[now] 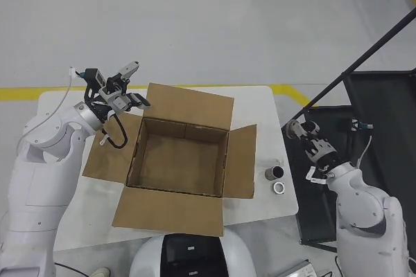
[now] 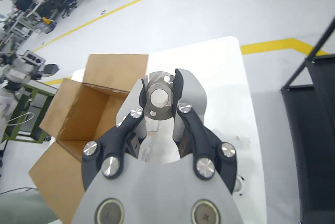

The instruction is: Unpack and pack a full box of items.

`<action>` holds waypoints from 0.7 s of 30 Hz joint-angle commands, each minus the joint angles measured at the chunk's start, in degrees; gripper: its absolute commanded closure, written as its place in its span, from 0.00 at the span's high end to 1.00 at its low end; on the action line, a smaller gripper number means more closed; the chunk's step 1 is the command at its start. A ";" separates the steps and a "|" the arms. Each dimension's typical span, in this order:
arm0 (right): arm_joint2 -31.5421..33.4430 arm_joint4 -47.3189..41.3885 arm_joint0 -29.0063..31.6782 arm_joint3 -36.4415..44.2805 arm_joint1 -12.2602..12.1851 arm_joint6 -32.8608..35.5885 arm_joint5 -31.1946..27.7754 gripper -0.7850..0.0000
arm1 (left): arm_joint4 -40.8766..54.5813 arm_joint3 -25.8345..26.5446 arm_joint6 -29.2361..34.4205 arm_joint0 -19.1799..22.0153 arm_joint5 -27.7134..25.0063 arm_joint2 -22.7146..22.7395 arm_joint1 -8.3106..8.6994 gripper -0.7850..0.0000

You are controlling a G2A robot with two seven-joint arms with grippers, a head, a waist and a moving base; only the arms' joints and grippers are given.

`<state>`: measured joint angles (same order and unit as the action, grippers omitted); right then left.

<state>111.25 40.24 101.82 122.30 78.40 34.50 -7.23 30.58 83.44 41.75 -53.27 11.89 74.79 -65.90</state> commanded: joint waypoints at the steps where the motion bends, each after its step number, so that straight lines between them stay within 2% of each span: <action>1: 0.28 2.94 1.29 -2.45 -0.09 -1.41 0.09 0.00 | 0.00 0.00 0.00 0.00 0.00 0.00 0.00 1.00; 3: -0.61 7.99 2.63 -4.68 -0.23 -2.66 -0.77 0.00 | 0.00 0.00 0.00 0.00 0.00 0.00 0.00 1.00; 10: -7.03 17.40 6.43 -11.07 -0.30 -7.02 -4.42 0.00 | 0.00 0.00 0.00 0.00 0.00 0.00 0.00 1.00; 19: -11.71 25.16 11.49 -11.86 -0.54 -10.81 -7.65 0.00 | 0.00 0.00 0.00 0.00 0.00 0.00 0.00 1.00; 21: -12.69 29.67 12.00 -12.51 -0.73 -11.78 -8.32 0.00 | 0.00 0.00 0.00 0.00 0.00 0.00 0.00 1.00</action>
<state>99.07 67.26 113.65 110.21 77.76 23.22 -15.29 30.58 83.44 41.75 -53.27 11.89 74.79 -65.90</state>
